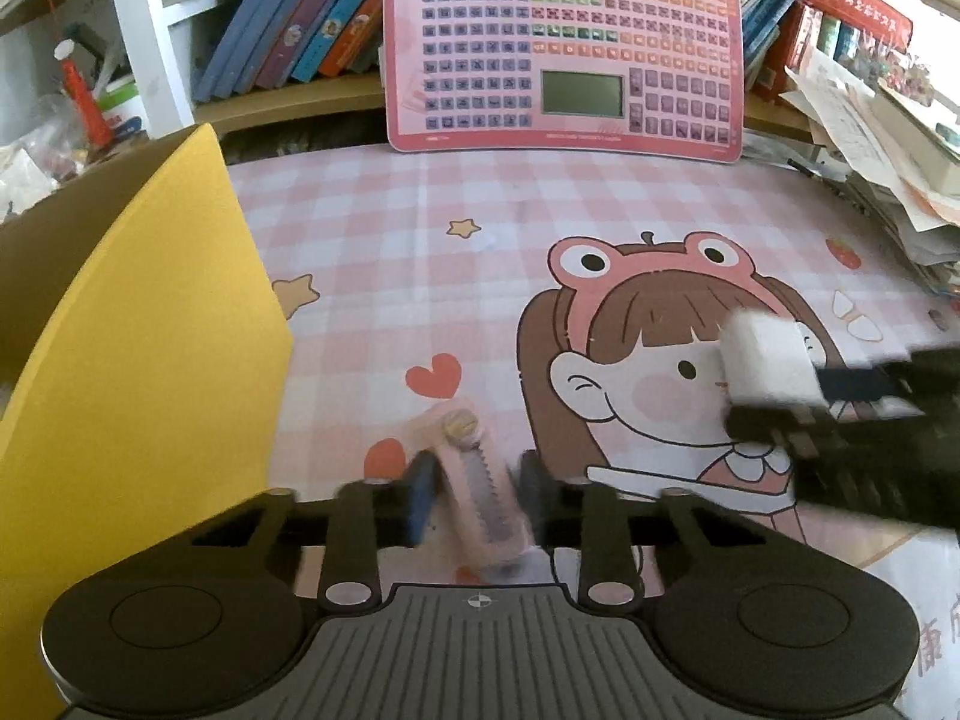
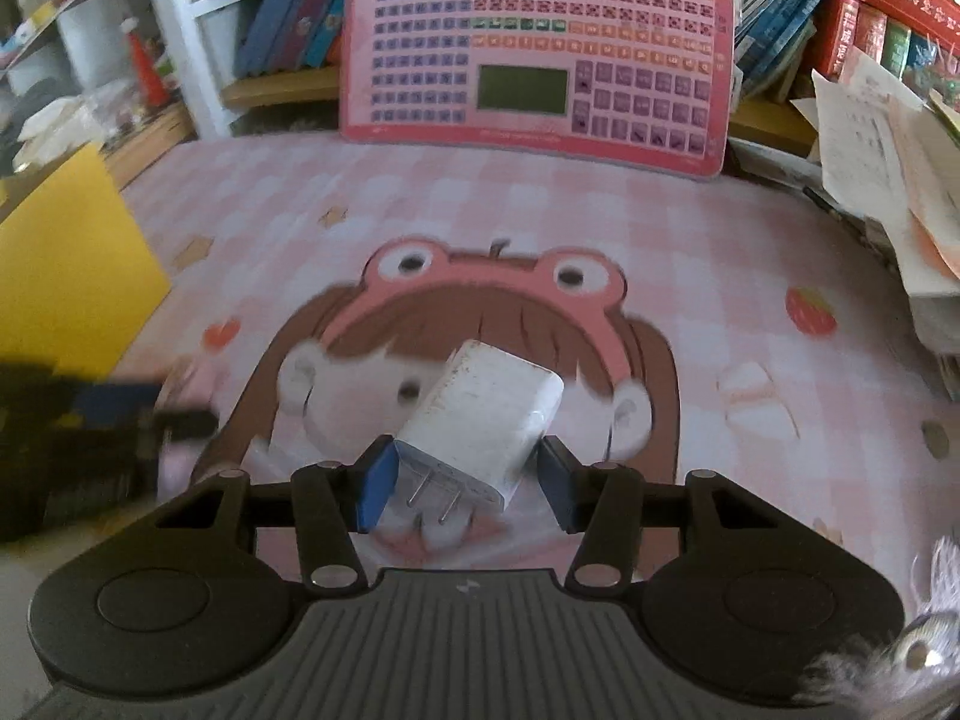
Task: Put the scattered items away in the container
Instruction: 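Grasp the pink tube with the left tool while the right tool grasps the white charger, then carry the pink tube and white charger over the yellow box with both tools, then open both tools to drop the tube and charger into the box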
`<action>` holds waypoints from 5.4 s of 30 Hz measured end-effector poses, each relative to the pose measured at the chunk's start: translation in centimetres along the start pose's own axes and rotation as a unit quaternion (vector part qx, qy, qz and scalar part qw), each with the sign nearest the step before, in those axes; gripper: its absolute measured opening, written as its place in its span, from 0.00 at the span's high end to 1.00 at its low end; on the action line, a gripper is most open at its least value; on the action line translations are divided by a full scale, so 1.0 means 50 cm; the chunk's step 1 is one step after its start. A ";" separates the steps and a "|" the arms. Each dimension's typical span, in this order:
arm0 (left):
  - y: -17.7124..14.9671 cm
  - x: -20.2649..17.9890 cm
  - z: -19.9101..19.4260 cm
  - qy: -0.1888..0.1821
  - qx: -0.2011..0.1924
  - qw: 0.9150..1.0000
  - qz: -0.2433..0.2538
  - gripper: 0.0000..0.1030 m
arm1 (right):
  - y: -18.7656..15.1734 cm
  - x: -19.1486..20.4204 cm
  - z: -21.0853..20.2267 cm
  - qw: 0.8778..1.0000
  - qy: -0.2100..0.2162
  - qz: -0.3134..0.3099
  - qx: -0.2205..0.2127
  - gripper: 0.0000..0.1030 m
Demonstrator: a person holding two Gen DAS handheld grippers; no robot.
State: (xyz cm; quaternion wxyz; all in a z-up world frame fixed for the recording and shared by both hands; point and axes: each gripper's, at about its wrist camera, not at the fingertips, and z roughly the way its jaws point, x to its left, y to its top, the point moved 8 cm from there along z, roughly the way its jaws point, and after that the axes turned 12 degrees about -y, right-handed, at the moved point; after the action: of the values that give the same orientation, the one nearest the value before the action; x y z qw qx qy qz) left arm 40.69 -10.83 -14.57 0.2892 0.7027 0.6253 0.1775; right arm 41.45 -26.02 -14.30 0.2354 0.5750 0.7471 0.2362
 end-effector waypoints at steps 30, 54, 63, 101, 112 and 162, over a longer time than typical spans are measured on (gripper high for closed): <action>-0.067 -0.055 -0.168 -0.092 -0.008 0.995 -0.039 0.78 | -0.065 0.027 -0.114 1.000 -0.010 0.020 -0.008 0.60; -0.224 0.013 -0.370 -0.203 -0.017 0.979 -0.024 0.78 | -0.219 0.183 -0.356 0.997 -0.068 0.032 -0.013 0.60; -0.290 0.107 -0.442 -0.214 -0.012 0.976 -0.029 0.78 | -0.279 0.305 -0.430 0.997 -0.072 0.037 -0.020 0.60; -0.333 0.409 -0.602 -0.135 -0.107 0.979 -0.109 0.78 | -0.199 0.651 -0.470 0.991 0.023 -0.101 -0.087 0.60; -0.210 0.419 -0.593 -0.138 -0.154 0.974 -0.091 0.78 | -0.066 0.629 -0.470 0.987 0.038 -0.074 -0.137 0.60; 0.091 0.489 -0.199 -0.055 -0.011 0.993 -0.102 0.56 | 0.279 0.621 -0.046 0.978 0.022 -0.202 -0.048 0.38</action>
State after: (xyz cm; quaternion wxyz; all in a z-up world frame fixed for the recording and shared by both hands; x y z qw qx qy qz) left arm 41.91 14.75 -6.81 0.3473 0.6405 0.6753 0.1147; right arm 43.37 7.08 -6.28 0.2889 0.3947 0.8408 0.2318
